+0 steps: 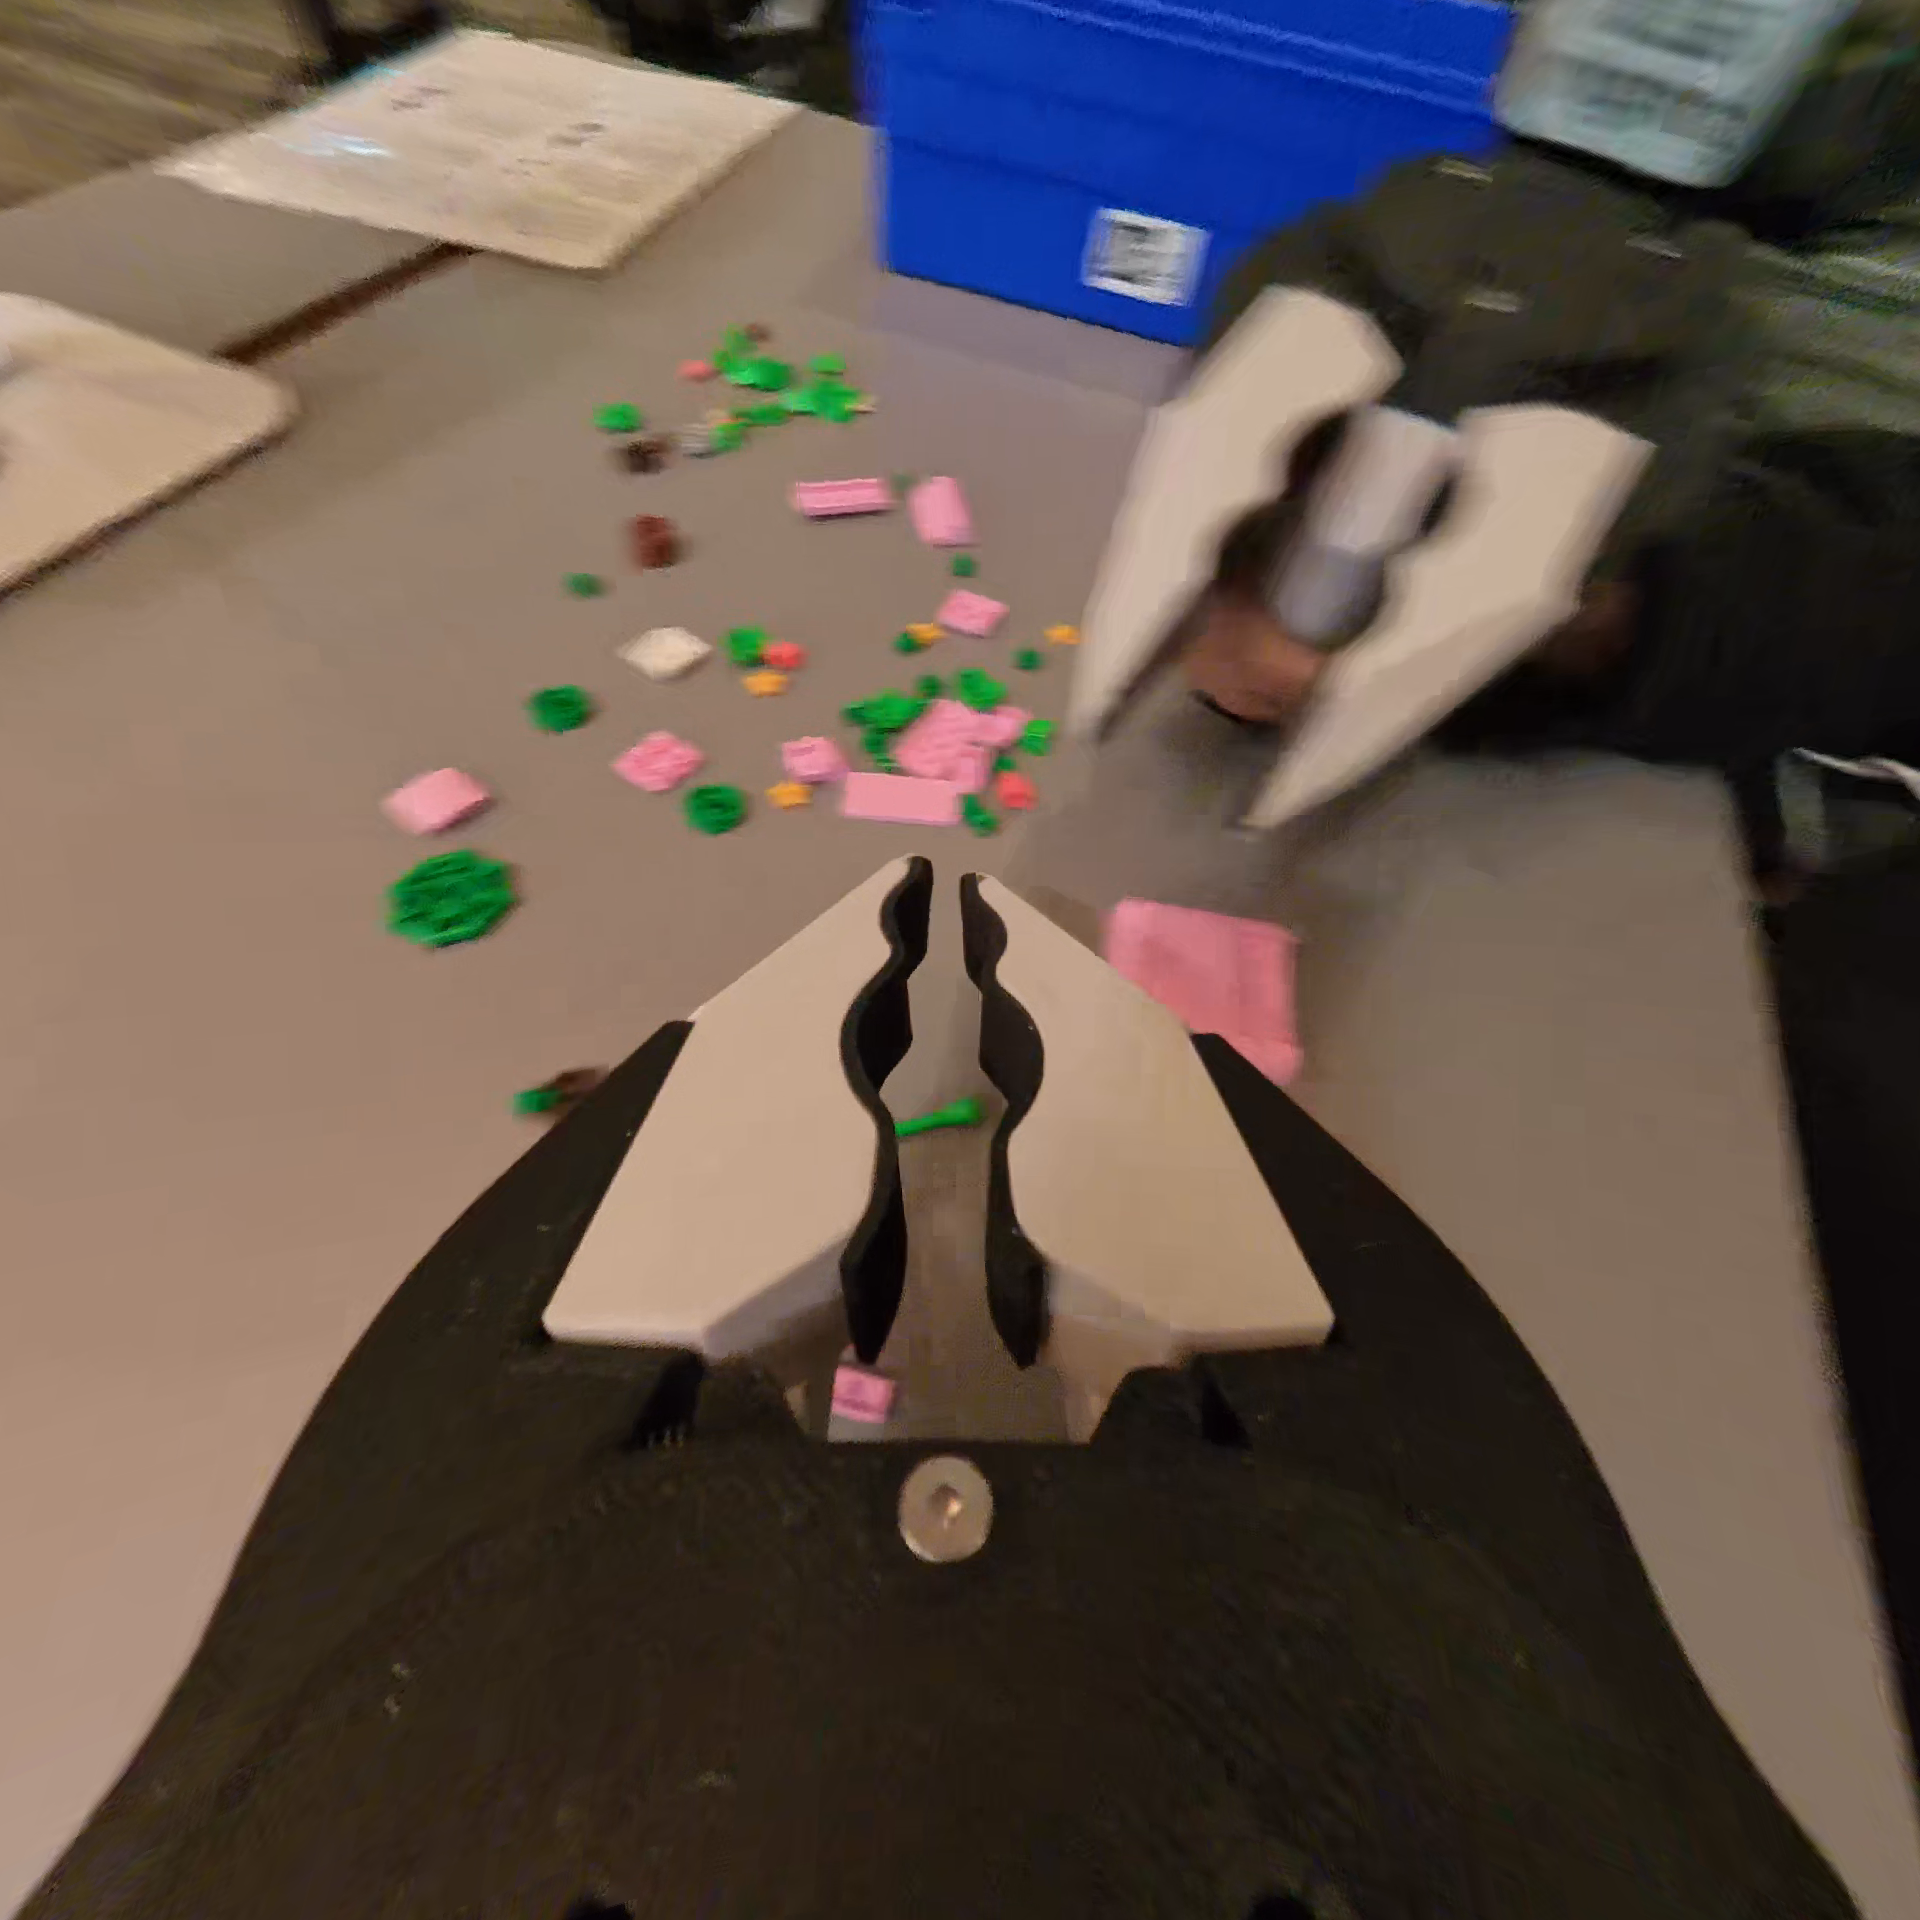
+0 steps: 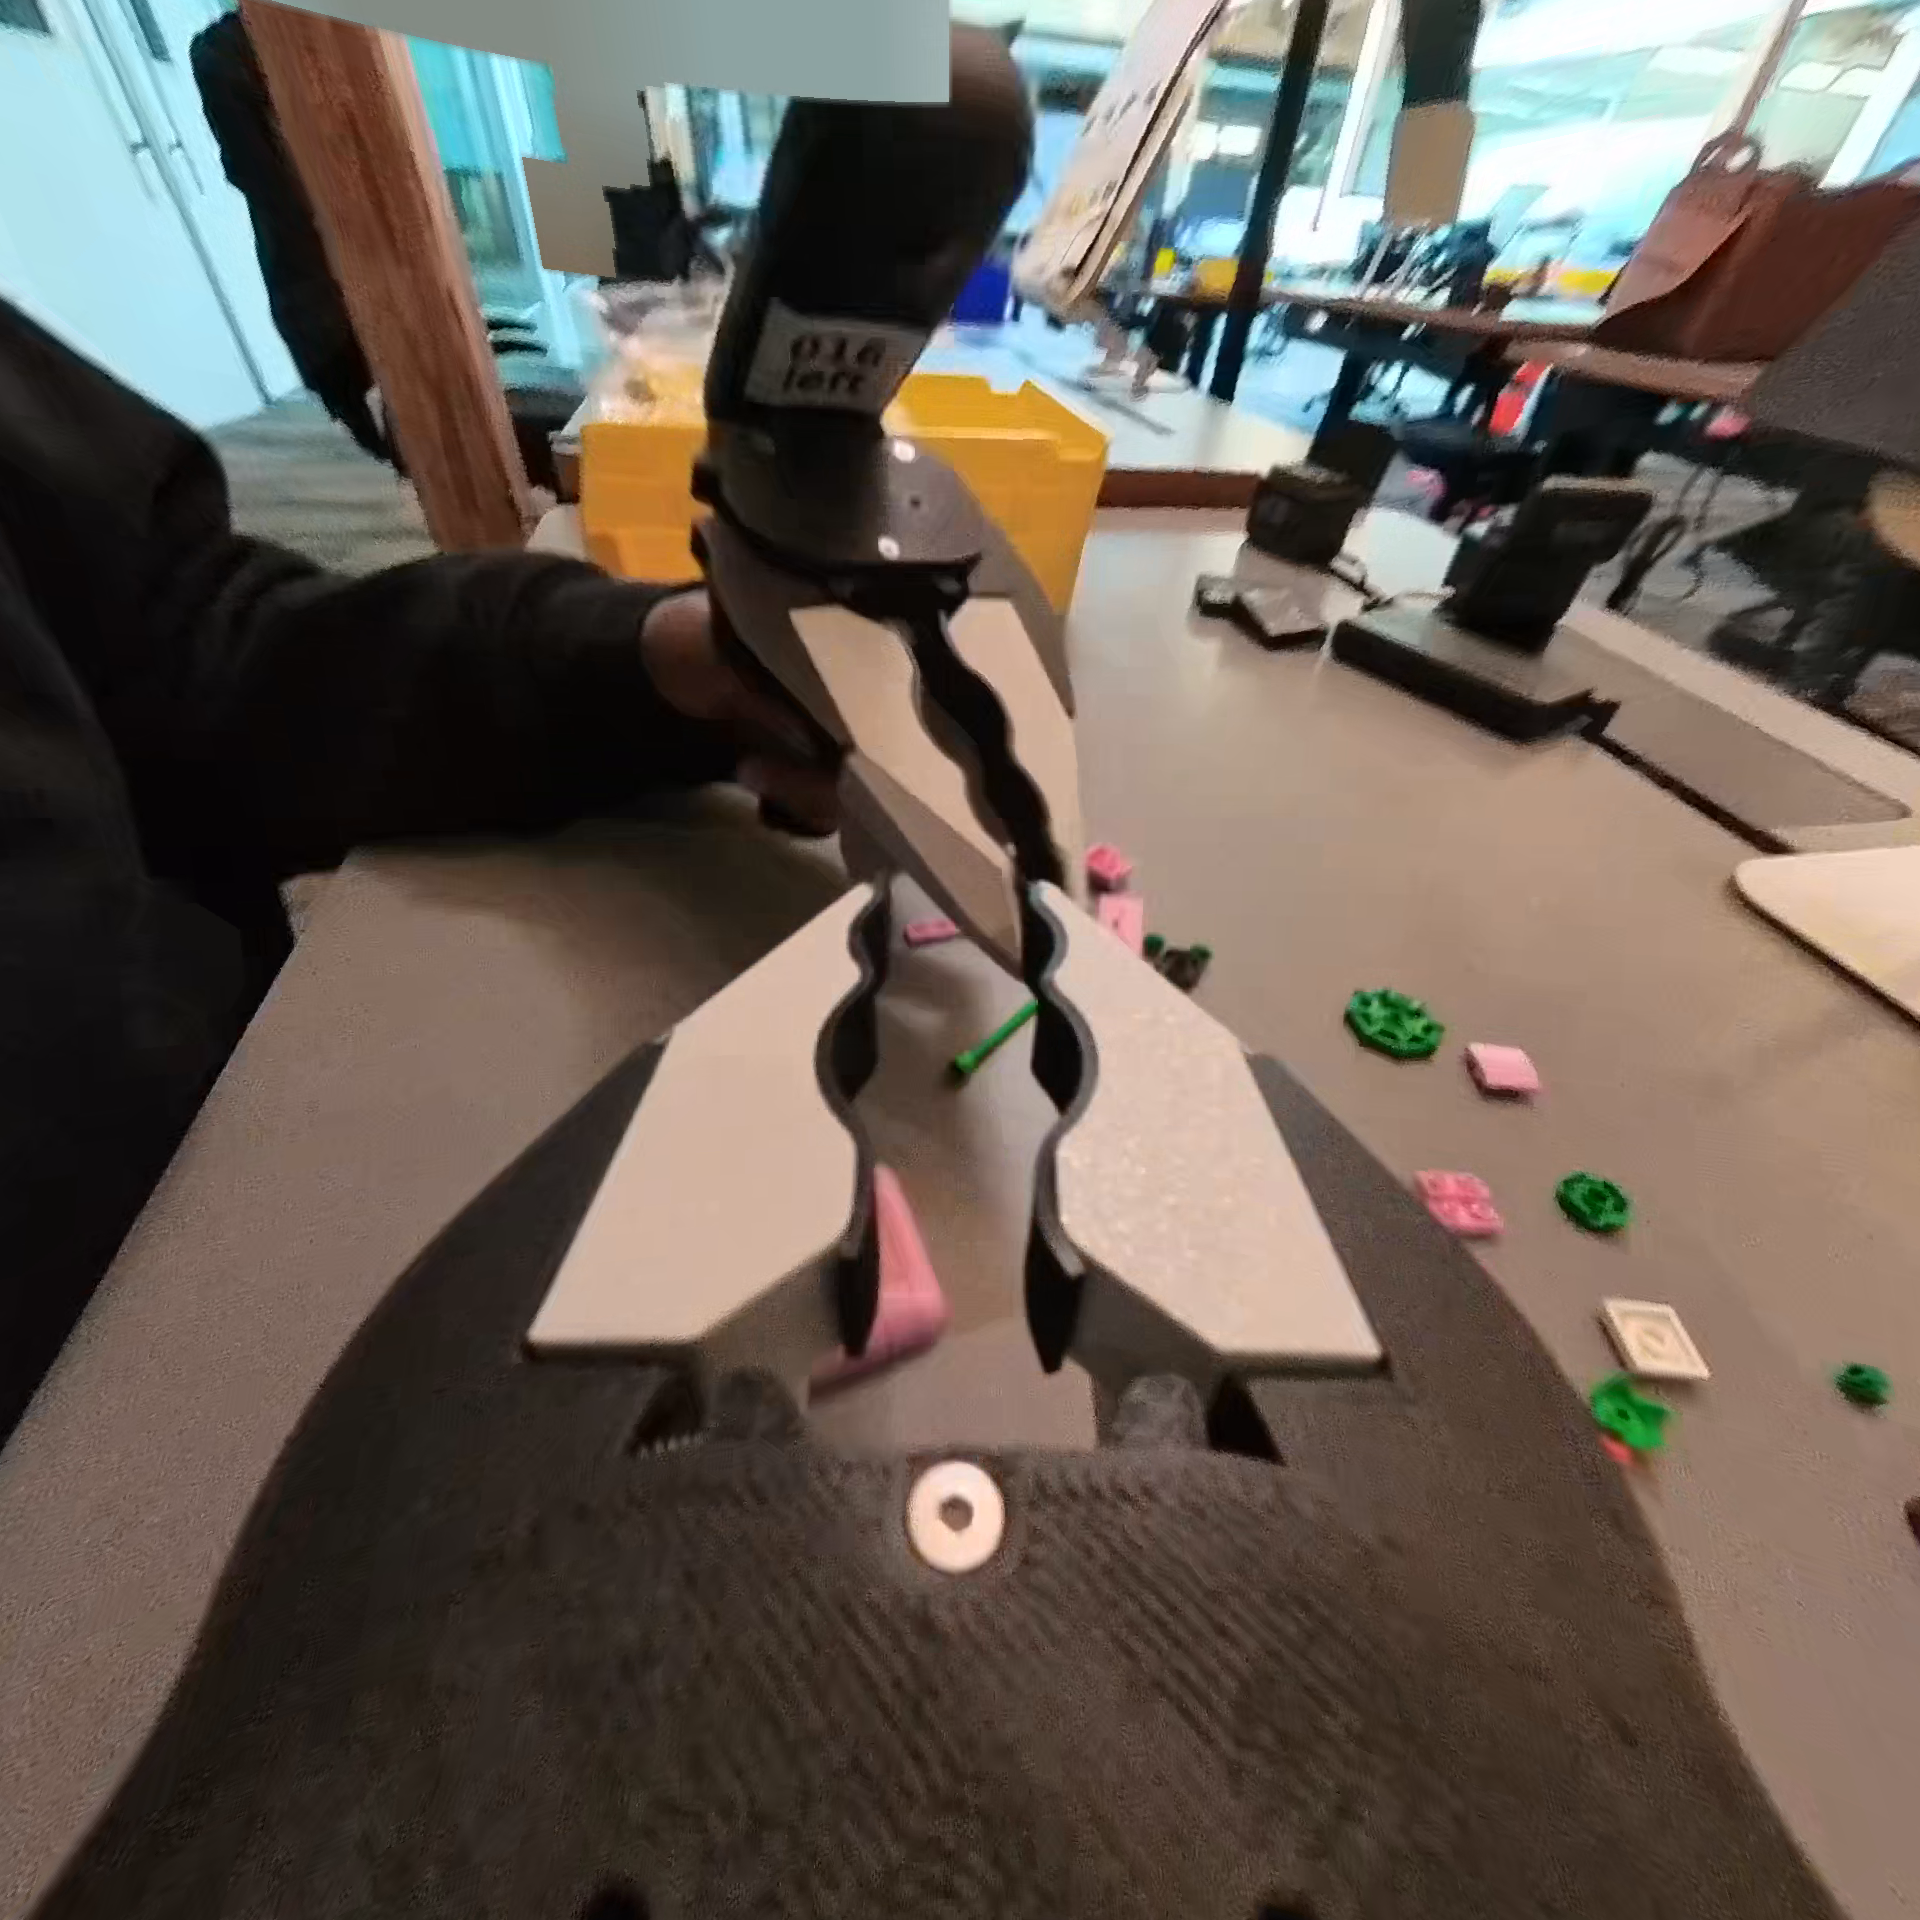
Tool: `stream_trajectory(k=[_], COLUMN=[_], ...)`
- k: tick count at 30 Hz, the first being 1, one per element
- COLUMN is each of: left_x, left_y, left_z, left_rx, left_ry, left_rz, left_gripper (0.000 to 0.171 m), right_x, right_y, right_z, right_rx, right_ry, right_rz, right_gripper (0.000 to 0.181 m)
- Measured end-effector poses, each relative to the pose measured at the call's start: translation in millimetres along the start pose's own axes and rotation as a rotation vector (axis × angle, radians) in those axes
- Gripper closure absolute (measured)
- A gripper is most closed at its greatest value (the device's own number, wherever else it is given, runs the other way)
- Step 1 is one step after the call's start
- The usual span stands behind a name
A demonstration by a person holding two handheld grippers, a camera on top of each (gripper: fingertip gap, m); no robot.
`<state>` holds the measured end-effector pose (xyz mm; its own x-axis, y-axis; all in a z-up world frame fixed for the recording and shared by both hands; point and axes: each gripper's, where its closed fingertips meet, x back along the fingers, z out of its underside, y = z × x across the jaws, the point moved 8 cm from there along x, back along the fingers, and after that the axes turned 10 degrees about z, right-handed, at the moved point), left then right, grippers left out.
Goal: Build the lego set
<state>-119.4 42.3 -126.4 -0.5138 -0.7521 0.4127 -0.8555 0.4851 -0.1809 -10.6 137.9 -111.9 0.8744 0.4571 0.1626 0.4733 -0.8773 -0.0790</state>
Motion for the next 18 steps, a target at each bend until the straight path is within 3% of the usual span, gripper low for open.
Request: stream_trajectory(k=[3, 9, 14, 18], left_x=[-7, -23, -37, -38], left_y=[-22, -40, -44, -45], left_z=[7, 17, 29, 30], left_rx=[-0.060, -0.132, -0.087, -0.080], left_ry=[0.062, 0.162, 0.280, 0.301], left_rz=[0.189, 0.229, 0.198, 0.187], left_gripper=[0.170, 0.171, 0.171, 0.171], right_x=[18, 18, 23, 23], right_y=[-11, -8, 4, 8], right_z=[10, 47, 46, 54], right_rx=[0.017, 0.037, 0.013, 0.037], right_ry=[0.144, 0.451, 0.438, 0.486], right_rz=[-0.056, -0.109, -0.154, -0.128], right_gripper=[0.181, 0.181, 0.181, 0.181])
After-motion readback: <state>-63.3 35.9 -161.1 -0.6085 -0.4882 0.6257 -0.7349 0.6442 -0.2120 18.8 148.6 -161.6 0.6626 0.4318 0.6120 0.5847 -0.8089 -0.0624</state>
